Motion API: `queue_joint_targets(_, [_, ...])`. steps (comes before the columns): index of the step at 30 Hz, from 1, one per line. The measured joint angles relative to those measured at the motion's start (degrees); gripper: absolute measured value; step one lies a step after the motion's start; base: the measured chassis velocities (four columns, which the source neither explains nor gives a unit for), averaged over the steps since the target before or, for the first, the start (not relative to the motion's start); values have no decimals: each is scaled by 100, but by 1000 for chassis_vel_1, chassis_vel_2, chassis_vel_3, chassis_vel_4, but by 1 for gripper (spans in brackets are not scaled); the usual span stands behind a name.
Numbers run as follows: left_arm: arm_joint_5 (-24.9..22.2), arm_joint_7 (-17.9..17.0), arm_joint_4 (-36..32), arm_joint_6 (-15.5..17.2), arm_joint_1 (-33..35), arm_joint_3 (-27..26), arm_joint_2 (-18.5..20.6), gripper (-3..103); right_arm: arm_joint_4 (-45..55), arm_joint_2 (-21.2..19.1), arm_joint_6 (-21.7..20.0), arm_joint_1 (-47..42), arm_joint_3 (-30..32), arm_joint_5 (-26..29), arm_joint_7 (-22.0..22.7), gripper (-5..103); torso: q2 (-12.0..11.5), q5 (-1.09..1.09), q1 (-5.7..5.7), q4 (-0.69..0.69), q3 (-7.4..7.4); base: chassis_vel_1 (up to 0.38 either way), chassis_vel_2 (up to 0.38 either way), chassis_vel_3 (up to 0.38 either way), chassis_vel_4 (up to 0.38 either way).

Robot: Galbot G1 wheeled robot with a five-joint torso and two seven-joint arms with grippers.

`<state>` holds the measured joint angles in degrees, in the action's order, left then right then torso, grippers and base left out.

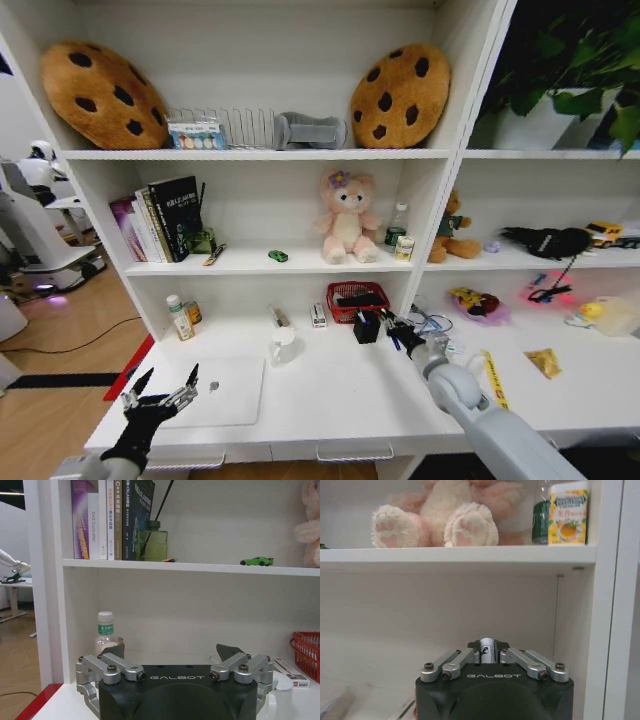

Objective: Organize the objects on the table.

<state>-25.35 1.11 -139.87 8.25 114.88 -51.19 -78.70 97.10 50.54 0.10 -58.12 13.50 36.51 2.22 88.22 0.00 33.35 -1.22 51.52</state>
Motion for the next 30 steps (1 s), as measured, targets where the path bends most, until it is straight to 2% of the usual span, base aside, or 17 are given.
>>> queue_joint_targets(3, [0,0,0,0,0,0,0,100,-651,99,310,408,-188,-352,-177,13,0,1,0,-2,0,0,0,0,0])
queue_joint_targets(7, [0,0,0,0,0,0,0,100,-1059,140,516,600,-334,-493,-265,13,0,1,0,-3,0,0,0,0,0])
queue_joint_targets(10, [0,0,0,0,0,0,0,100,-1576,284,949,905,-509,-703,-319,13,1,1,-1,-2,0,0,0,0,0])
queue_joint_targets(19, [0,0,0,1,0,0,0,100,-1737,481,1324,1025,-603,-670,-315,13,1,0,-1,-3,-1,0,0,0,0])
queue_joint_targets(30, [0,0,0,0,0,0,0,100,-2180,781,1979,1265,-741,-810,-250,13,1,-1,-1,-3,-1,0,0,0,0])
